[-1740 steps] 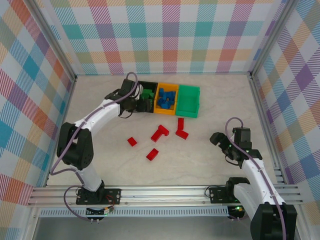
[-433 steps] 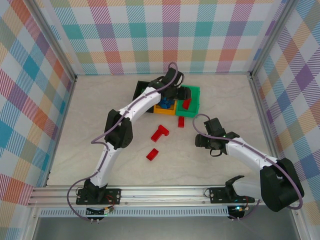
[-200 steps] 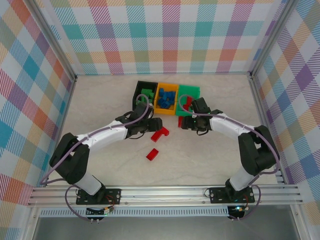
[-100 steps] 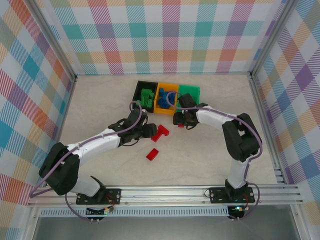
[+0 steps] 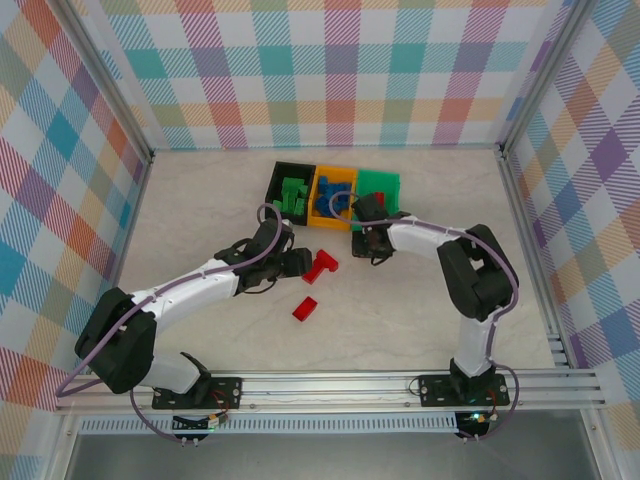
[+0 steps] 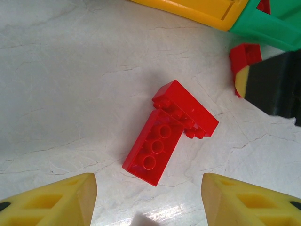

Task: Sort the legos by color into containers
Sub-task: Pick up the lego from the center of the table, then place the lego in the container.

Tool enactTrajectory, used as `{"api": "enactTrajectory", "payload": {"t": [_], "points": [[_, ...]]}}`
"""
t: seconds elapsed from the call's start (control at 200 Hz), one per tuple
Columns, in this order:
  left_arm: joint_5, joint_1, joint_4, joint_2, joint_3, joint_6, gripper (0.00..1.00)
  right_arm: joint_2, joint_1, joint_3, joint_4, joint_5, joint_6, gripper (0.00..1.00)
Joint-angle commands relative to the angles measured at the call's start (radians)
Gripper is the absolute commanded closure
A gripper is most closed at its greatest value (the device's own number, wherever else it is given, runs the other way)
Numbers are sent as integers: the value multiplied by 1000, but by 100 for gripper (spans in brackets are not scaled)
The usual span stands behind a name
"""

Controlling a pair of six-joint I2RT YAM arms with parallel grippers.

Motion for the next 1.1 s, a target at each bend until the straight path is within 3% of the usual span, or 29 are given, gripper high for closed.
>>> {"api": "enactTrajectory", "payload": {"t": [0.0,0.265,0.455,0.705,1.095], "points": [[-13,-12,-14,-25,-3,-7,40,-109,10,-59,-9,-7,2,67],[23,-12,17,12,2,-22,39,-337,12,-188,-43,33,-8,65],[60,-15,23,64,34,-20,39,-379,-7,-168,-57,44,-30,63],[85,-35,-12,113,83,-12,39,-272,-64,-13,-58,12,-72,62],[142,-69,-30,125,84,26,38,48,-169,352,-123,-66,-146,59]]}}
